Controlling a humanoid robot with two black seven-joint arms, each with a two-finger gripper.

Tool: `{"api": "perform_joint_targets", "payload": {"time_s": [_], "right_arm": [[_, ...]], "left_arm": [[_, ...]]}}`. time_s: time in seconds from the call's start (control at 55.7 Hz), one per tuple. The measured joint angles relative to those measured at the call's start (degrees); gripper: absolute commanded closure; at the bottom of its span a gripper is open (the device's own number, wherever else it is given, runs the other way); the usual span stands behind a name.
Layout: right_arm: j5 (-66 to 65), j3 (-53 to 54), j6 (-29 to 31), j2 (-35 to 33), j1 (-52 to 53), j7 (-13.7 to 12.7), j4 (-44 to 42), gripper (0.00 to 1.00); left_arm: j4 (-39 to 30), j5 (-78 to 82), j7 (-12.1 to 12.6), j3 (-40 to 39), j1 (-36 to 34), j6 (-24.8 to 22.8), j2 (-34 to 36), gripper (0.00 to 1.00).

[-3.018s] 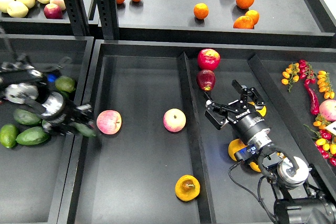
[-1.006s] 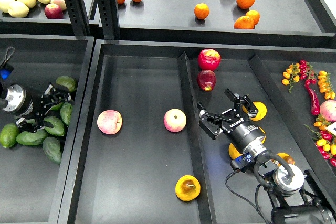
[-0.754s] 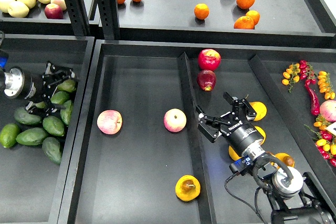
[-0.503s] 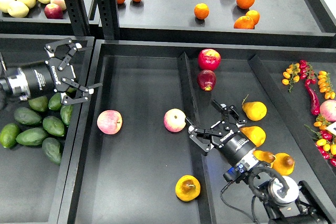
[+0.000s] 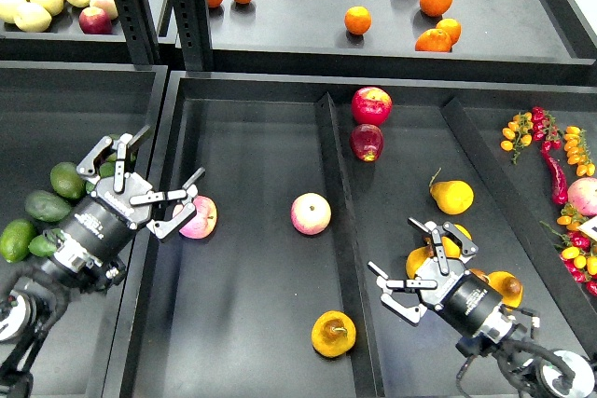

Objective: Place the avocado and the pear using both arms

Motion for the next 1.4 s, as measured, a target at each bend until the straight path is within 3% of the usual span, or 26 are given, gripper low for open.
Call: {"api": "perform_joint_targets", "payload": {"time_s": [0.251, 0.467, 0.754, 1.401], "right_arm": [[-6.1, -6.0, 0.0, -6.6, 1.1, 0.0, -0.3, 0.00], [-17.6, -12.3, 0.0, -8.2, 4.7, 0.0, -4.4, 0.00], [-24.0, -20.3, 0.0, -3.3, 11.1, 0.0, -12.4, 0.00], [-24.1, -20.5, 0.0, 9.0, 15.2, 0.0, -23.1, 0.04]], "left_arm": [[-1.7, 0.0, 0.0, -1.8, 6.9, 0.0, -1.3, 0.01], [-2.8, 0.0, 0.0, -1.8, 8.2, 0.0, -1.3, 0.01], [-3.4, 1.2, 0.0, -1.4, 9.0, 0.0, -1.3, 0.01], [-3.9, 3.0, 0.0, -0.9, 10.1, 0.0, -1.3, 0.01]]}}
